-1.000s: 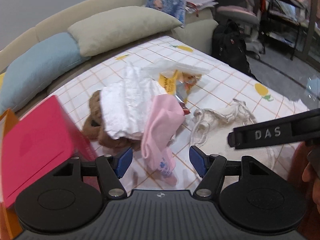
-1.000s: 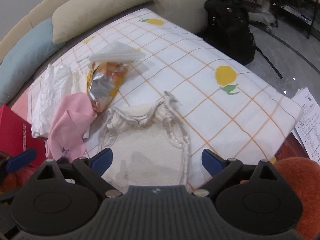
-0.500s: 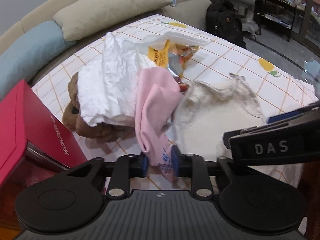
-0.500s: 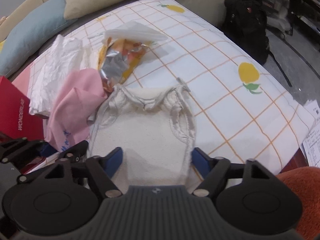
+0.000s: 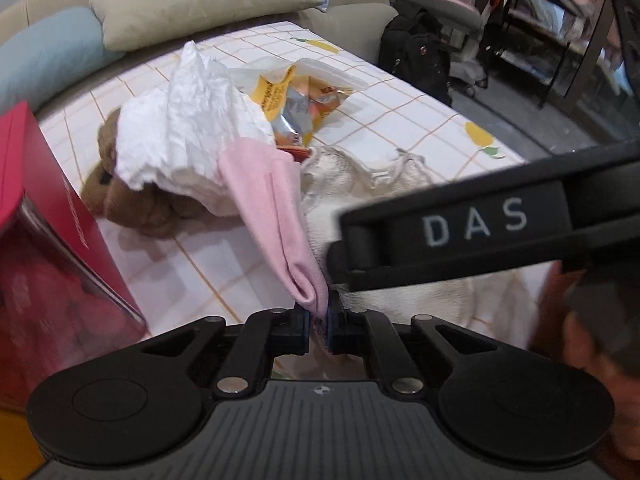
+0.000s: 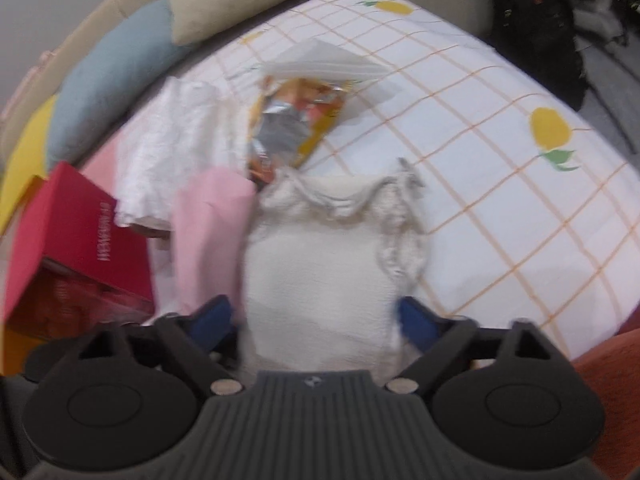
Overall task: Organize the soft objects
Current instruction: 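Grasp the pink cloth with the left tool while the right tool grasps the white cloth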
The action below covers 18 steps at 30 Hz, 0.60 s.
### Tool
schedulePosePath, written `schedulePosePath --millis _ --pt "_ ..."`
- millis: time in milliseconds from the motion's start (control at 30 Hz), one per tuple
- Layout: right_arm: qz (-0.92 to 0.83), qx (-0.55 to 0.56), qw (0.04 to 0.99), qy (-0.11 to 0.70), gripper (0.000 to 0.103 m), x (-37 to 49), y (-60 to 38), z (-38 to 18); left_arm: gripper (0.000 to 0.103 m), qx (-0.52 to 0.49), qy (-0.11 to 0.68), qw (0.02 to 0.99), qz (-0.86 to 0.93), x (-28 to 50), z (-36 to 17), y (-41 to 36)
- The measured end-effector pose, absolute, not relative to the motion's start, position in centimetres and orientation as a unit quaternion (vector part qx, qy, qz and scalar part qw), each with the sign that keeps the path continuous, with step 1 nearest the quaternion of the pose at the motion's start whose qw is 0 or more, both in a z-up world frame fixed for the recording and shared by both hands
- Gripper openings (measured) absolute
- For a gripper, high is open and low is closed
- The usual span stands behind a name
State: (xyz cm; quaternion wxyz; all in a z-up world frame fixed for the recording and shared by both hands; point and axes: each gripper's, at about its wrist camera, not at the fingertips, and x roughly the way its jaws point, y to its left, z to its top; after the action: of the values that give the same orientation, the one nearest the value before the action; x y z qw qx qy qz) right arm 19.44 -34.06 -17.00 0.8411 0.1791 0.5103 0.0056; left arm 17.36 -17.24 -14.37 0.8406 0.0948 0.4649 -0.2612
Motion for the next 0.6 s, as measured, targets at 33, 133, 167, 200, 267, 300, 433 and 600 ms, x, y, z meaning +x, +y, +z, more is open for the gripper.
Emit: schedulePosePath --millis 33,133,167,200,267,300,433,600 --pt "0.007 0.169 0.842 0.511 0.094 19.5 -33.7 -17.0 0.007 0.089 0.466 0.840 -0.264 17.2 -14.3 -17.2" --pt "0.001 0.132 0.842 0.522 0.084 19.8 -32.6 -17.3 0.007 0.075 0.467 0.841 -0.262 17.0 -14.4 -17.0" --pt "0.000 0.131 0.841 0.525 0.083 19.8 -32.6 -17.4 0.007 0.069 0.469 0.841 -0.259 17.0 -14.4 -16.8" --pt "0.000 0.136 0.842 0.522 0.079 19.8 -32.8 -17.3 0.007 0.066 0.471 0.842 -0.256 17.0 -14.4 -16.6" --pt "0.000 0.148 0.842 0.520 0.079 19.6 -33.2 -17.4 0.007 0.065 0.473 0.844 -0.245 17.0 -14.3 -16.0" --pt "0.000 0.149 0.842 0.519 0.078 19.6 -33.3 -17.4 0.007 0.063 0.475 0.845 -0.238 17.0 -14.3 -15.7" --pt "0.010 0.106 0.843 0.527 0.083 19.6 -32.0 -17.4 0.007 0.050 0.476 0.844 -0.241 16.9 -14.4 -15.2" --pt "0.013 0.044 0.851 0.524 0.068 19.5 -30.5 -17.5 0.007 0.048 0.474 0.843 -0.248 16.5 -14.4 -15.6"
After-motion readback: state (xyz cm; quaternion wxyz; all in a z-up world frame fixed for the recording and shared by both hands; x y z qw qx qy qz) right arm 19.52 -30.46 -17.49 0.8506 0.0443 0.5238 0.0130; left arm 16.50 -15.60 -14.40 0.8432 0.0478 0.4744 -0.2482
